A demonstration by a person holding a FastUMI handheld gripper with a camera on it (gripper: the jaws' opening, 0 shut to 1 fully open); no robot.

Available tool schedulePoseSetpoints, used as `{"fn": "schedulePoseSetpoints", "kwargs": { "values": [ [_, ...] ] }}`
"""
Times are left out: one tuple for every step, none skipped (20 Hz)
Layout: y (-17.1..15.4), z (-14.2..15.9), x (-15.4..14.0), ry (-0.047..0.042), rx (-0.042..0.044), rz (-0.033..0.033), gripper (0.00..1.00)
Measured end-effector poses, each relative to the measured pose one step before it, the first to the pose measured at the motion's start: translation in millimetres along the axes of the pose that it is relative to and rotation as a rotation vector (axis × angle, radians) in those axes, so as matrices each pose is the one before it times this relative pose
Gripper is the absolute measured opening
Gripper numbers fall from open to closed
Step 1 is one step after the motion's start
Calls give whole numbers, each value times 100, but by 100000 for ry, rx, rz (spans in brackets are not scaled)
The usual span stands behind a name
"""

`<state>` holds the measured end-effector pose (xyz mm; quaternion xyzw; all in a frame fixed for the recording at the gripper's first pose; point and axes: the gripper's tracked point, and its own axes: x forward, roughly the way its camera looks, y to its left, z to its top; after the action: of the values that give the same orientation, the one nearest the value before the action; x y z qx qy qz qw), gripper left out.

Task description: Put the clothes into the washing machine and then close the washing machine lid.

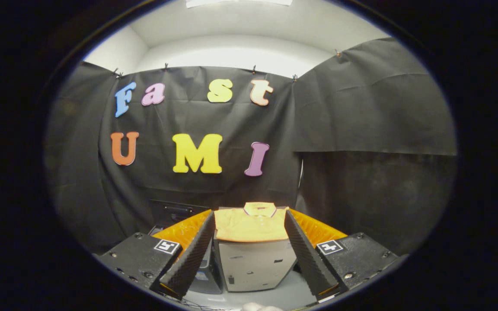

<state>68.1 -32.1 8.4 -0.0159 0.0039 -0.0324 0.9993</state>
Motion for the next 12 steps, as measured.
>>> {"fn": "schedulePoseSetpoints", "kwargs": {
  "values": [
    [-508, 64, 1167, 85, -52, -119, 100],
    [-541, 244, 1242, 99, -43, -210, 100],
    [-541, 189, 1288, 166, -269, -203, 100],
    [-528, 155, 1533, 257, -240, 85, 100],
    [-529, 183, 1443, -82, -3, 278, 100],
    [-526, 78, 1658, 728, 125, 220, 100],
    [-402, -266, 1656, 1666, 219, 493, 100],
    [-407, -25, 1788, 1039, 419, 370, 100],
    [-373, -243, 1739, 1771, -7, 278, 100],
    [-318, -197, 1892, 1794, -255, 227, 100],
    [-317, -221, 1725, 1488, 75, 206, 100],
    [-127, -334, 1799, 2140, -194, 422, 100]
  ]
}}
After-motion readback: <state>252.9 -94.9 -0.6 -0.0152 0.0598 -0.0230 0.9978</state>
